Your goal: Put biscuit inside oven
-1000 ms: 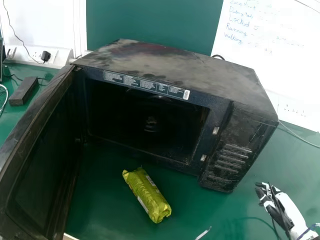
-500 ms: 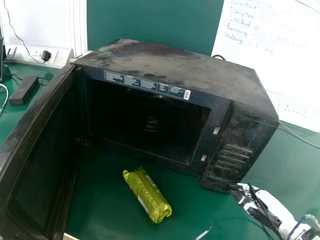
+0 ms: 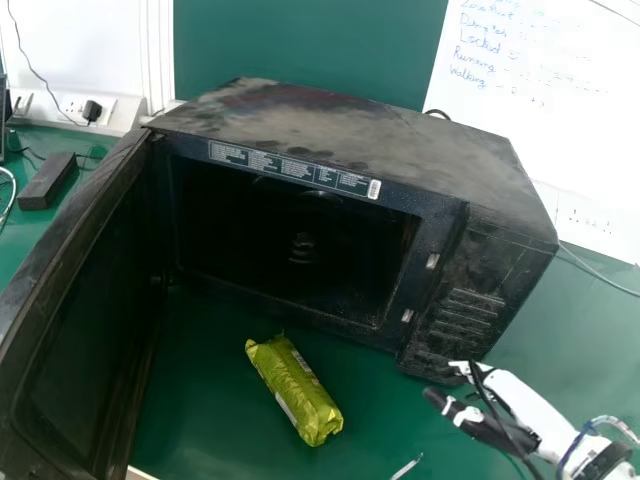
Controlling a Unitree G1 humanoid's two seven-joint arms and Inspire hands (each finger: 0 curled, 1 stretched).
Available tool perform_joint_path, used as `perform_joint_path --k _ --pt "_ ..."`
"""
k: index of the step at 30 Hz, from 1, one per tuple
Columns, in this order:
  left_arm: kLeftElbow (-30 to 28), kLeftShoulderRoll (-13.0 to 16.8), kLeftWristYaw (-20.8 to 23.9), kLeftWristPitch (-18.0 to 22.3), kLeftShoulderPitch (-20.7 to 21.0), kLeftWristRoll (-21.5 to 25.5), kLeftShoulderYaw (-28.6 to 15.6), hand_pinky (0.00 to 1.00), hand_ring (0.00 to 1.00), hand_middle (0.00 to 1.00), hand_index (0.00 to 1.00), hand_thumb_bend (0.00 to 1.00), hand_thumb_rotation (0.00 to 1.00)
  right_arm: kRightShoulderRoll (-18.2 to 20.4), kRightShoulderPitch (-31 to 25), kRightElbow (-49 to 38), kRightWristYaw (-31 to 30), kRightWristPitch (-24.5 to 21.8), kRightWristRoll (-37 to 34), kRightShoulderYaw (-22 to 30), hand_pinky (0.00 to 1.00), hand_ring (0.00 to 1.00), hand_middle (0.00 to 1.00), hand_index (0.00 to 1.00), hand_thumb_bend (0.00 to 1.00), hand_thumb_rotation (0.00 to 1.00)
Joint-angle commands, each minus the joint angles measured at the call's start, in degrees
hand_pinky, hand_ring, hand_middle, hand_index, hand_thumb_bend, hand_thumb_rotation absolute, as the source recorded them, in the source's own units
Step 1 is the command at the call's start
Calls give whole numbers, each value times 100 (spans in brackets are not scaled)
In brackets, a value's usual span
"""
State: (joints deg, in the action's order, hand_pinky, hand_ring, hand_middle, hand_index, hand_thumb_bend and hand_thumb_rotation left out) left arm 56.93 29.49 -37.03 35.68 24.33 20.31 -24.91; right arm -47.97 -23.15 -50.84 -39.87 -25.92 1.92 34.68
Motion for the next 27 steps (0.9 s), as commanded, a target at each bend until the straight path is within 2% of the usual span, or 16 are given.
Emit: perform_joint_path --k 1,6,11,16,21,27 --pt "-1 54 30 9 29 -16 -17 93 93 93 94 52 100 -52 66 -159 8 -66 121 -119 81 86 89 91 86 68" --pt "0 36 49 -13 41 -8 -13 93 93 93 94 52 100 -155 301 -672 105 -678 564 -505 80 87 89 91 85 66" --pt "9 56 12 -16 39 -5 -12 93 93 93 94 52 100 -243 716 -916 209 -1222 921 -995 77 86 90 92 83 57" --pt "21 58 4 59 27 -12 -19 93 92 93 94 51 100 -230 1045 -916 209 -1185 1235 -1342 80 88 91 93 82 53" --pt "13 57 24 22 31 -13 -18 92 92 93 94 51 100 -358 1384 -916 129 -1160 1839 -1787 78 86 90 93 85 58" --pt "14 66 8 30 25 -6 -23 93 93 93 94 51 100 -205 1853 -916 -79 -1193 2500 -2397 80 88 92 95 88 63"
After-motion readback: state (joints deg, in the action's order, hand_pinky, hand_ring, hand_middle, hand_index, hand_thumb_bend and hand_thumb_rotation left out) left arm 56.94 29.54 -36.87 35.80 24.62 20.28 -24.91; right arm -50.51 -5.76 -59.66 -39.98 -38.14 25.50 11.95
